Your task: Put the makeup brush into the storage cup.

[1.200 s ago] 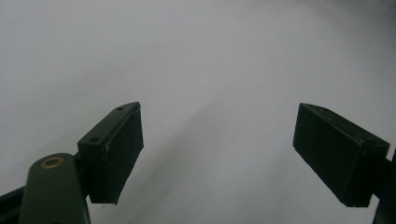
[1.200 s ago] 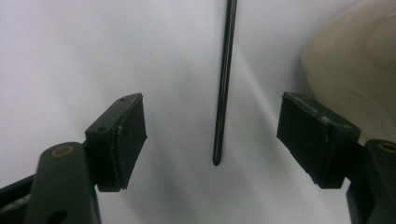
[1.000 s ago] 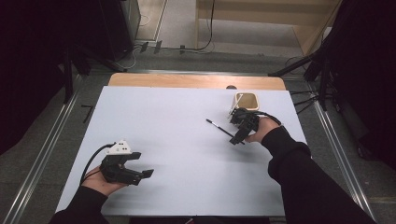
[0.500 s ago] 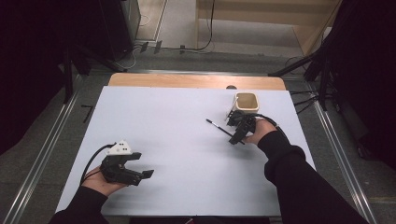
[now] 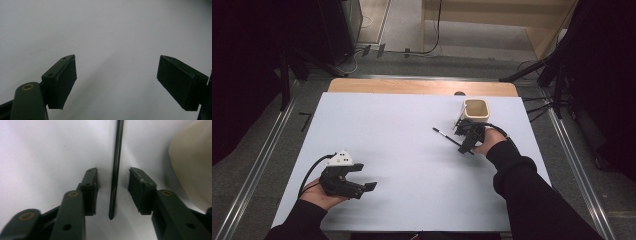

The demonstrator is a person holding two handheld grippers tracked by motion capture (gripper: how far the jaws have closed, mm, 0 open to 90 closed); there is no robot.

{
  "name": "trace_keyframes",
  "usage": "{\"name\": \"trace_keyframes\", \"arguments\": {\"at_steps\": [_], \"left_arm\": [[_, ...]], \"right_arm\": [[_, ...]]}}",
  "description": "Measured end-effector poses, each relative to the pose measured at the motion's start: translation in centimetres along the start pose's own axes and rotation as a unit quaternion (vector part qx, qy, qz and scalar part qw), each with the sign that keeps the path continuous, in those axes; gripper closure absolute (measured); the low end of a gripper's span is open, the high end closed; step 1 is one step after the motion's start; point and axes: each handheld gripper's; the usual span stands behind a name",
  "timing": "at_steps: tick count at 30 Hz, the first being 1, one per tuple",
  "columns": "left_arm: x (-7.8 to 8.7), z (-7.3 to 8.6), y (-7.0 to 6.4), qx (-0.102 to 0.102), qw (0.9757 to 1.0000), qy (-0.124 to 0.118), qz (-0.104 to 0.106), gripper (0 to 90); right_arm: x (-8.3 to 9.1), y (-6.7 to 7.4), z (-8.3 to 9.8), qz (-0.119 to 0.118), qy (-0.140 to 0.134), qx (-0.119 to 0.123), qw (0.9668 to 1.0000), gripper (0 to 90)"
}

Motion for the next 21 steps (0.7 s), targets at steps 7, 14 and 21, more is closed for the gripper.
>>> {"name": "trace_keyframes", "arguments": {"at_steps": [7, 14, 21], "left_arm": [[0.0, 0.0, 0.0, 0.000, 1.0000, 0.000, 0.001, 16.7], [0.0, 0.0, 0.0, -0.001, 1.0000, 0.001, 0.002, 16.7], [0.0, 0.0, 0.0, 0.004, 1.0000, 0.001, 0.004, 16.7]], "right_arm": [[0.2, 0.0, -0.9, -0.002, 0.029, 0.008, 0.9995, 72.3], [0.2, -0.4, -1.2, -0.003, 0.036, 0.010, 0.9993, 81.1], [0.3, -0.3, -1.6, -0.006, 0.051, 0.008, 0.9986, 86.9]]}}
Point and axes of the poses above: each handheld gripper's, and its own axes: x roughly backward along the jaws, z roughly out of its underside, y roughly to its left, and after that the axes turned 10 degrees about y, right-handed
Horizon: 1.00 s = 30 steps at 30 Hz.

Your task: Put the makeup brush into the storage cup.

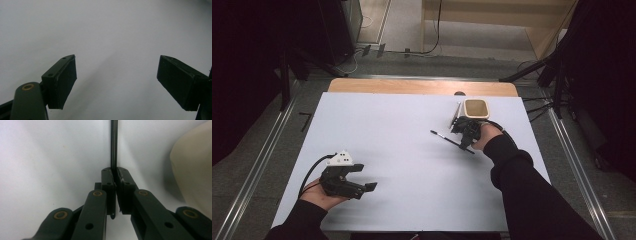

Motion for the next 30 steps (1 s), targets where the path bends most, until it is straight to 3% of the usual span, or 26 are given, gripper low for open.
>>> {"name": "trace_keyframes", "arguments": {"at_steps": [7, 20, 30], "left_arm": [[0.0, 0.0, 0.0, 0.000, 1.0000, -0.001, 0.000, 16.7], [0.1, 0.0, 0.1, 0.014, 0.9999, -0.002, 0.006, 16.7], [0.1, 0.0, 0.1, 0.014, 0.9999, -0.003, 0.005, 16.7]], "right_arm": [[0.1, -0.2, -0.2, -0.008, 0.009, -0.010, 0.9999, 87.3], [2.0, -0.1, 0.8, -0.024, -0.025, -0.030, 0.9989, 87.5], [3.4, 0.8, 1.6, -0.079, -0.054, -0.055, 0.9939, 87.4]]}}
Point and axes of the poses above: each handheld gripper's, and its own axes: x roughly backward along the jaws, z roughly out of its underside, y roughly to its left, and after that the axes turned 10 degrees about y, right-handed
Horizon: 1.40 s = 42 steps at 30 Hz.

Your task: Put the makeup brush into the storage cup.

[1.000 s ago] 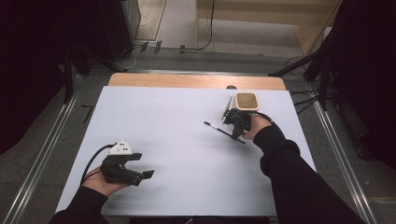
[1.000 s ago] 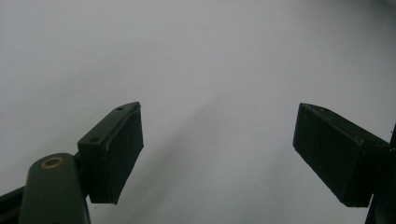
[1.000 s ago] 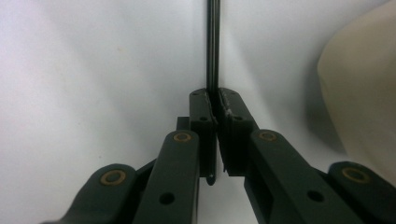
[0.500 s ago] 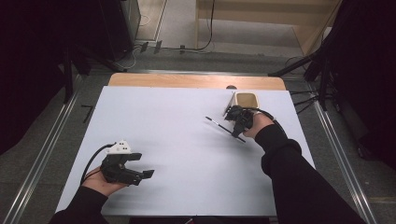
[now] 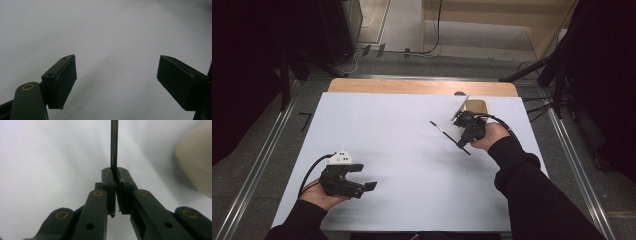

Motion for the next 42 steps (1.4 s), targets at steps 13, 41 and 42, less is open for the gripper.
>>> {"name": "trace_keyframes", "arguments": {"at_steps": [13, 41, 42], "left_arm": [[0.0, 0.0, 0.1, 0.008, 1.0000, -0.001, 0.004, 16.6], [0.0, -0.5, -0.1, 0.020, 0.9996, -0.012, 0.017, 16.7], [0.0, -0.6, -0.1, 0.020, 0.9996, -0.013, 0.017, 16.7]], "right_arm": [[0.4, 1.7, 1.3, -0.070, -0.051, -0.005, 0.9962, 87.5], [-3.3, 3.7, 3.8, -0.150, -0.127, -0.017, 0.9803, 87.5], [-3.3, 3.8, 3.9, -0.150, -0.130, -0.018, 0.9799, 87.5]]}}
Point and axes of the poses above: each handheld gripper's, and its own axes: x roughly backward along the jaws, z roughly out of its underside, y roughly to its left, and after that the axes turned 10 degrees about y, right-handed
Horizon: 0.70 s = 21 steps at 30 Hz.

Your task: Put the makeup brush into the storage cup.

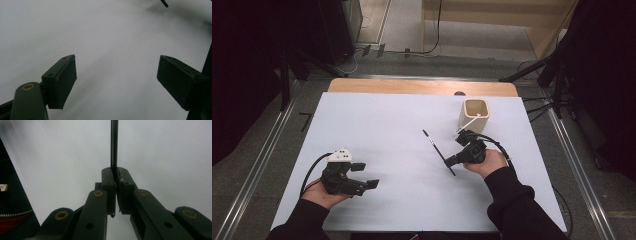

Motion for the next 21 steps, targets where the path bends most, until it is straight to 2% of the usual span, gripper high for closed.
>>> {"name": "trace_keyframes", "arguments": {"at_steps": [7, 9, 14, 21], "left_arm": [[-0.1, -0.4, -0.1, 0.004, 0.9999, -0.009, 0.005, 16.9], [-0.1, -0.5, -0.1, 0.003, 0.9999, -0.012, 0.000, 18.7], [-0.4, -0.9, -0.3, 0.007, 0.9998, -0.017, 0.009, 19.5], [-0.8, -1.5, -0.6, 0.010, 0.9996, -0.022, 0.017, 19.3]], "right_arm": [[0.3, 1.0, 0.5, -0.005, -0.029, 0.004, 0.9996, 87.5], [0.2, 1.2, 0.6, -0.007, -0.031, -0.001, 0.9995, 87.5], [0.2, 1.1, 1.1, -0.007, -0.038, -0.013, 0.9992, 87.5], [-0.1, 1.9, 1.5, -0.015, -0.050, -0.011, 0.9986, 87.4]]}}
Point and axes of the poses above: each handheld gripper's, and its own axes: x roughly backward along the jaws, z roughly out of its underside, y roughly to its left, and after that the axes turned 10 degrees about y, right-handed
